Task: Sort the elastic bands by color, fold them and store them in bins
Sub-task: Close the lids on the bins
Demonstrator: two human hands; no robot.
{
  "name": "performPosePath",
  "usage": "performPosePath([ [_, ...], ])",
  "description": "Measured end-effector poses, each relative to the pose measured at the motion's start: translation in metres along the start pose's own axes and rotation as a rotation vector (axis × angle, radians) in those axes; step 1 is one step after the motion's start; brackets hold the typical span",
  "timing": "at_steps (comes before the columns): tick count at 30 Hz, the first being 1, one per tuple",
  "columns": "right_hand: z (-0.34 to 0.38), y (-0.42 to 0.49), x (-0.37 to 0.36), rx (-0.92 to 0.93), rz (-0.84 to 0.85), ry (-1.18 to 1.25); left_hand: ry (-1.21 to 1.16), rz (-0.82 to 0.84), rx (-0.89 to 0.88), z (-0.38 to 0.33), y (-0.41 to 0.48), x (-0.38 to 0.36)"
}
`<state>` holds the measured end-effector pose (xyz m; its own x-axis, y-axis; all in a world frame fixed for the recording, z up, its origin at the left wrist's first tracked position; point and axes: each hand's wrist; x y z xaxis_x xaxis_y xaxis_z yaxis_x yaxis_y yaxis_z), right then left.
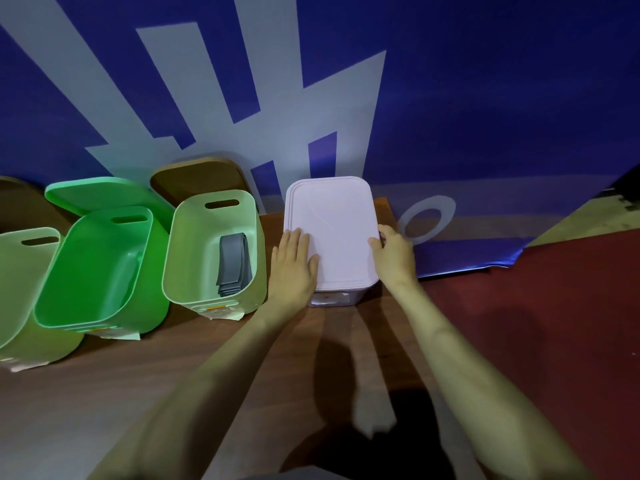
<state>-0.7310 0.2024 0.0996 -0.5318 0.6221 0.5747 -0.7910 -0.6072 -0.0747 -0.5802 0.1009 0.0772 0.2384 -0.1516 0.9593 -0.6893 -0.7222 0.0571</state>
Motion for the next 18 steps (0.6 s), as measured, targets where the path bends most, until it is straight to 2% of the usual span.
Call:
performPosePath([
  [4, -0.006, -0.011, 0.0, 0.031, -0.018, -0.039, 0.085, 0.034, -0.025, 0.0, -0.003, -0.003],
  [7, -0.005, -0.017, 0.0, 0.006, -0.056, 0.017, 0.025, -0.005, -0.044, 0.003, -0.002, -0.005],
  [12, -0.006, -0.025, -0.004, -0.014, -0.077, 0.083, -0.132, -0.072, -0.06, 0.006, -0.004, -0.007],
  [18, -0.008, -0.023, -0.012, 0.041, -0.093, 0.202, -0.508, -0.243, 0.126, 0.01, -0.009, -0.015],
])
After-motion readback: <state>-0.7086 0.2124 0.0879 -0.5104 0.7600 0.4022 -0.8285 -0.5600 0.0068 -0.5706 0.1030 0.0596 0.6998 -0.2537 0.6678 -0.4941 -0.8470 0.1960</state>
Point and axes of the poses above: each hand's wrist, its own y-axis towards the middle knuckle, its own x-axis out of the back of the hand, z = x × y, and after that the axes turned 7 degrees about y, right-handed
